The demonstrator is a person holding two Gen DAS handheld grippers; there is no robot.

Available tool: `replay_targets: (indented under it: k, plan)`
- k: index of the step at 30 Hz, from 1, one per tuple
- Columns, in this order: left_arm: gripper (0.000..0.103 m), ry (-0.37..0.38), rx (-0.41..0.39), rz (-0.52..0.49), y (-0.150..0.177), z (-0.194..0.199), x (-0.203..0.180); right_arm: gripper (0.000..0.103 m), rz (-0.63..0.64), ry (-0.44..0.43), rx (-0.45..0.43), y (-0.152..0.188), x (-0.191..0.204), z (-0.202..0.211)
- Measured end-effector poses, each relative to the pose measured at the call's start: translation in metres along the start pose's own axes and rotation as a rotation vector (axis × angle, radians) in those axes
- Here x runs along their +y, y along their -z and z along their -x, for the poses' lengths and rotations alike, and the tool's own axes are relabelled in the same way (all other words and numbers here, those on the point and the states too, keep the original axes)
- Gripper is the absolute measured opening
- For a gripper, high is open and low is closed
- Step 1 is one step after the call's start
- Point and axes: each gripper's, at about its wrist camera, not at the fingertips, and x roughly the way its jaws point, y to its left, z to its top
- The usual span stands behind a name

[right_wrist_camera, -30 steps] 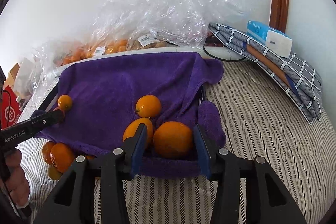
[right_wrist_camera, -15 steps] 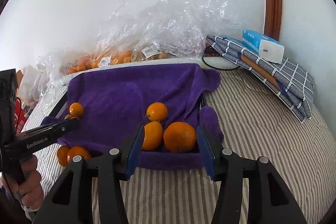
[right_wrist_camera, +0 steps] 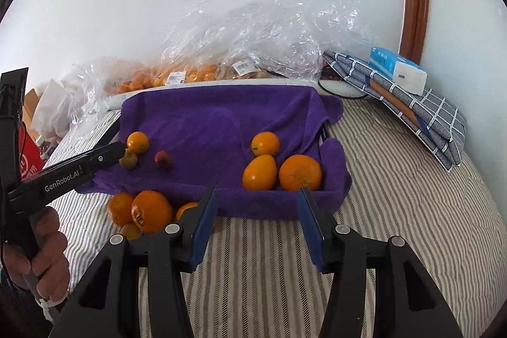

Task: Organize fruits
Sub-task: 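Move the right tool to the loose oranges and grasp an orange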

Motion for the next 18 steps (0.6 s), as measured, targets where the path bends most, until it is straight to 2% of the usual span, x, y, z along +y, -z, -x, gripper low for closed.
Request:
replay_targets:
  k: [7,18]
  plan:
    - [0.037,-0.020,-0.030,0.015,0.015,0.028,0.018,0.051,0.010,-0.021,-0.002,0.003,0.011,0.015]
    - [0.037,-0.070,-0.031,0.086,0.038,0.061,0.062,0.051,0.020,-0.051,0.025,0.014,0.024,0.018]
